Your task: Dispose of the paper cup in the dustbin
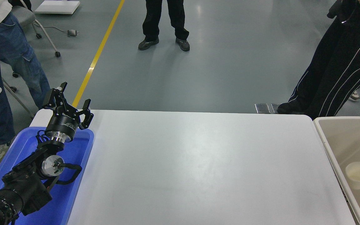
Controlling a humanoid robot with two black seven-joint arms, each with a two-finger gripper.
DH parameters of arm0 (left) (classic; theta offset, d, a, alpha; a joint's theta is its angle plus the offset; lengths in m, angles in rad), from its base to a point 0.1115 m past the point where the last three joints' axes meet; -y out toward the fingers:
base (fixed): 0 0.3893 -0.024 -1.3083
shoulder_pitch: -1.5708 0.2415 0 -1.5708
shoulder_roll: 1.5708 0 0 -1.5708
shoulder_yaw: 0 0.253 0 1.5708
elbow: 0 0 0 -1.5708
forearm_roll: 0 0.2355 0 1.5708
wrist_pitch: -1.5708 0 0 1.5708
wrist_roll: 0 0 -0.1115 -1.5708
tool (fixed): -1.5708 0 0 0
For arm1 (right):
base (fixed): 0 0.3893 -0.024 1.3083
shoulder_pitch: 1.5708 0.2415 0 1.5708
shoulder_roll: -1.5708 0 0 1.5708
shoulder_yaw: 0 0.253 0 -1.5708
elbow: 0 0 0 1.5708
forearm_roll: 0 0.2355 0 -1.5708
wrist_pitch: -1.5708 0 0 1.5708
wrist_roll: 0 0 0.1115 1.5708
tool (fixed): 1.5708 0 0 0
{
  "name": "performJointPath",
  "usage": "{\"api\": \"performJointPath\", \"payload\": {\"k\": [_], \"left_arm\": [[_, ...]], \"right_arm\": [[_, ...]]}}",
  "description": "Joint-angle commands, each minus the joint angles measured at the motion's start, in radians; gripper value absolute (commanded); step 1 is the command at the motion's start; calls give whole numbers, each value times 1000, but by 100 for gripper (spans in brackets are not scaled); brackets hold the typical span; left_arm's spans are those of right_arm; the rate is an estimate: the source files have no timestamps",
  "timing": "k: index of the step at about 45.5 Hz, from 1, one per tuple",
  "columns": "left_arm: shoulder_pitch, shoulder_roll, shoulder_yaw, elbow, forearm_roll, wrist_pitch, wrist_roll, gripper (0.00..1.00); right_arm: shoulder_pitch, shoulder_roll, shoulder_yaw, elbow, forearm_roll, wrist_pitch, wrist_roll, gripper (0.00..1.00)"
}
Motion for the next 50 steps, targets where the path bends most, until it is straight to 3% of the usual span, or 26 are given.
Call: {"api": "performJointPath", "payload": {"k": [1,22,35,50], "left_arm": [[0,0,0,0,0,0,0,100],[0,0,0,0,0,0,0,100],[0,0,0,0,0,0,0,100],[0,0,0,0,0,0,0,100]], "right_arm": [[72,-28,63,59,109,-29,-2,99],[339,-104,643,316,128,-35,7,100],[316,-98,930,542,128,-35,7,100],[154,-87,1111,712,128,-24,9,100]]}}
